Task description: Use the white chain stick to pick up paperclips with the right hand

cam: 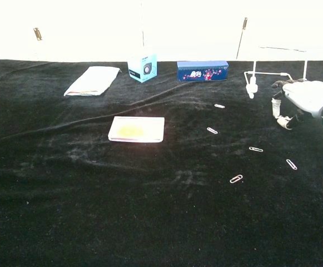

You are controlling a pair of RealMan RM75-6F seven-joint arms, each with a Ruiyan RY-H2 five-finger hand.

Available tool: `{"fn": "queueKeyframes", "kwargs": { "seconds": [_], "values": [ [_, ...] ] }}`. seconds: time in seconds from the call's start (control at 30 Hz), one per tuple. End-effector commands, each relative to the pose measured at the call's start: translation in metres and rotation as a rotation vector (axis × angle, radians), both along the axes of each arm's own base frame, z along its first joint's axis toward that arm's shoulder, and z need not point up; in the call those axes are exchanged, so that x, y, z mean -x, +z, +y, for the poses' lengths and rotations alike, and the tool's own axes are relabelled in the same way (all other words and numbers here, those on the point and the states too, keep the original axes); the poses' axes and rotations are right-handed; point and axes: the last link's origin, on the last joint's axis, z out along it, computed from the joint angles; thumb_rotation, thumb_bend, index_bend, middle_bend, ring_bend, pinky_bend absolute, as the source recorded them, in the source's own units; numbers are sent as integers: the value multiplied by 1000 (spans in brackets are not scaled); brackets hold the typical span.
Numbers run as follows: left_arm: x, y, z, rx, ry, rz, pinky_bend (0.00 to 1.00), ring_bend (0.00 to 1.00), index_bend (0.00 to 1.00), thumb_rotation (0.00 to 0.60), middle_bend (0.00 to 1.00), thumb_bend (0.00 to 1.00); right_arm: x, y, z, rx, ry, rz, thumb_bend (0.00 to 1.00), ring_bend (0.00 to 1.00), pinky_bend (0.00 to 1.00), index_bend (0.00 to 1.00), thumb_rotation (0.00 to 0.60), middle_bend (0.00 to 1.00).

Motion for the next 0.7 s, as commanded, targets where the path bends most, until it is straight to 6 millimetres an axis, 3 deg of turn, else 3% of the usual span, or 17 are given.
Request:
{"fn": "queueKeyframes", "kwargs": {
  "seconds": [0.03, 0.3, 0.7],
  "values": [
    [0, 0, 0, 0, 0, 0, 5, 0, 0, 600, 0, 500, -1, 1, 0, 5, 8, 5, 462, 16, 0, 840, 600, 114],
    [0, 1, 0, -2, -2, -4, 4, 0, 0, 600, 0, 501, -4, 5, -1, 25, 28, 3, 466, 30, 0, 867, 600, 137],
    [0, 0, 0, -1, -4, -5, 5, 0, 0, 600, 0, 500, -27, 11, 5, 45, 116, -15, 467, 40, 0, 883, 600, 150]
  ]
}}
